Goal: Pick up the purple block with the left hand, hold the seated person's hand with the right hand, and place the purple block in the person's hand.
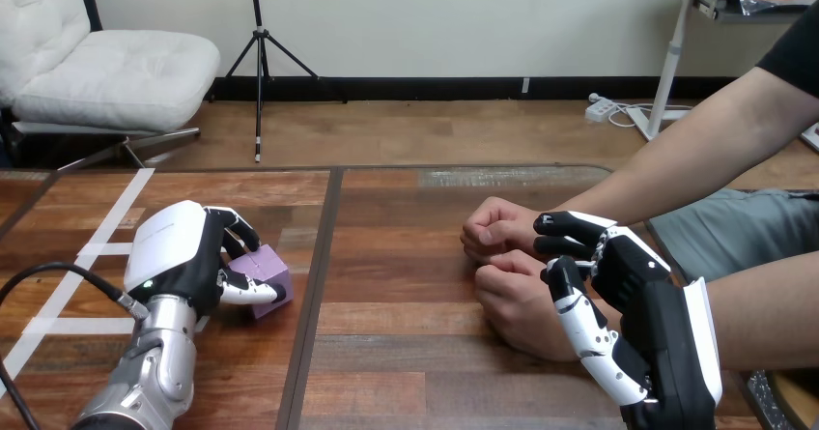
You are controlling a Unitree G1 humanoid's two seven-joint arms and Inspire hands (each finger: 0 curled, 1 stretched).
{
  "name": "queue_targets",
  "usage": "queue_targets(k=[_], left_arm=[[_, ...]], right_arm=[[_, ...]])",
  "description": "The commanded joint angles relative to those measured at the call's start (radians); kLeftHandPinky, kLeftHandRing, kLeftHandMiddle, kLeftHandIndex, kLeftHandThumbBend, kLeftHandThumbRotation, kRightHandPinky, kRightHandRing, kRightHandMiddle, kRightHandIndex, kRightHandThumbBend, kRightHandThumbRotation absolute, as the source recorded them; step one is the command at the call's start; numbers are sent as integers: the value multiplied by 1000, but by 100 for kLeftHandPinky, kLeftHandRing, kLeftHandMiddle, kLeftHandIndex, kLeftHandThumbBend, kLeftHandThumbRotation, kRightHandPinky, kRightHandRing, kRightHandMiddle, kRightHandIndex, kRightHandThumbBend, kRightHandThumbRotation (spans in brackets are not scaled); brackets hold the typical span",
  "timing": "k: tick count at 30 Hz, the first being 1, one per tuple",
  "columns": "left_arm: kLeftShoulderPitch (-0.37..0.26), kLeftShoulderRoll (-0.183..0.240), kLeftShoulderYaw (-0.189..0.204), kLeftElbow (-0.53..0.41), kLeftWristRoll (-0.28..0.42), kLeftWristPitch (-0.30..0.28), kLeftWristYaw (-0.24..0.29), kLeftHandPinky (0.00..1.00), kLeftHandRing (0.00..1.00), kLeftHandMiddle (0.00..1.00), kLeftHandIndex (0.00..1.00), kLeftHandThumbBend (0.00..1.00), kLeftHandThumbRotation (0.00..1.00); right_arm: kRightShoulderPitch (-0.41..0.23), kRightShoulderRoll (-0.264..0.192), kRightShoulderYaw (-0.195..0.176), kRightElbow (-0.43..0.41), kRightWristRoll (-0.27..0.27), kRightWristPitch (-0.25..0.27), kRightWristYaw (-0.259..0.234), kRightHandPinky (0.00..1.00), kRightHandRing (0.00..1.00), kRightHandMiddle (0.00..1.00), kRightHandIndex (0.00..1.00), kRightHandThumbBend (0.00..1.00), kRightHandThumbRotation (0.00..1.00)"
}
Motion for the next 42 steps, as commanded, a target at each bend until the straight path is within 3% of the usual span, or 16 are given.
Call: queue_targets(k=[1, 23, 42], left_arm=[[-28, -6, 30, -27, -31, -33, 5, 43, 45, 49, 52, 60, 0], [-12, -9, 35, -63, -38, -93, 16, 42, 44, 48, 52, 62, 0], [33, -6, 36, -141, -29, -162, 58, 40, 43, 47, 52, 62, 0]], right_arm=[[-51, 11, -8, -7, -6, -3, -9, 55, 68, 72, 67, 40, 52], [-57, 9, -8, 1, -21, -3, -16, 55, 69, 73, 70, 41, 57], [-59, 13, -7, 3, -16, -2, -17, 54, 69, 72, 69, 42, 56]])
